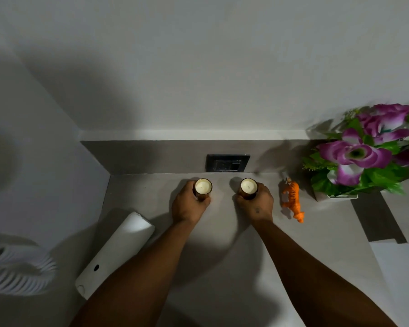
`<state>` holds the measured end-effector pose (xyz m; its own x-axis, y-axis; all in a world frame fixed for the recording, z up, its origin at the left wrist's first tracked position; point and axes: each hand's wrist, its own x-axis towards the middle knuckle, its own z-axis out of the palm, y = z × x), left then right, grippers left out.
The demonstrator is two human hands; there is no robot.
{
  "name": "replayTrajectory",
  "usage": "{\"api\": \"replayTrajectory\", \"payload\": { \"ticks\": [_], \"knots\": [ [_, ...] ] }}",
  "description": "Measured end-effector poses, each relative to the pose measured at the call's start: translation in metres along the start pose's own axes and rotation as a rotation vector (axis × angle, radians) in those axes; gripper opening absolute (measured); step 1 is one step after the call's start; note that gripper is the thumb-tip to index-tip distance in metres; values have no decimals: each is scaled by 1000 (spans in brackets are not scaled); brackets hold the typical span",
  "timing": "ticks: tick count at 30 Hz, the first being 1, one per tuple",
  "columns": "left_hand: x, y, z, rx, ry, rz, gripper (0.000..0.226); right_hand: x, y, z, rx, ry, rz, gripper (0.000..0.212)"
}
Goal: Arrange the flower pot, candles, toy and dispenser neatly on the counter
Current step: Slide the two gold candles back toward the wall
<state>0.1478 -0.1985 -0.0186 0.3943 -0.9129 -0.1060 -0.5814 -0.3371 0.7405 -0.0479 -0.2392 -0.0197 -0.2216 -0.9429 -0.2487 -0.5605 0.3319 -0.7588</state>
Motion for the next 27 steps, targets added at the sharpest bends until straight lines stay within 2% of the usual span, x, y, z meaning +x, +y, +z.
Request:
{"api": "replayTrajectory", "payload": {
  "ticks": [2,5,6,8,10,13,16,21,23,27],
  "knots": [
    [-1,0,0,-12,12,-5,72,0,2,0,49,5,15,82],
    [-10,-3,-1,-42,4,-60,98,-13,5,1,187,-1,113,110],
    [-16,-7,-2,-34,-17,-54,101,-24,8,3,191,-6,115,109],
    [-36,-18,-3,66,-37,29,91,-58,20,8,110,-13,4,92],
    [-58,-31,-4,240,-39,166,76,-95,36,14,-77,4,-233,76],
    [-87,-50,-8,500,-83,309,73,-139,60,30,-481,-88,-563,74],
    [-105,-59,-15,609,-144,279,79,-155,68,35,-713,-201,-623,79],
    [-130,-61,-36,656,-219,245,77,-153,63,33,-786,-266,-601,85],
    [-143,-63,-52,653,-118,251,77,-153,63,33,-808,-282,-600,86],
    [-166,-84,-104,652,208,215,86,-154,62,31,-801,-265,-621,86]
  ]
}}
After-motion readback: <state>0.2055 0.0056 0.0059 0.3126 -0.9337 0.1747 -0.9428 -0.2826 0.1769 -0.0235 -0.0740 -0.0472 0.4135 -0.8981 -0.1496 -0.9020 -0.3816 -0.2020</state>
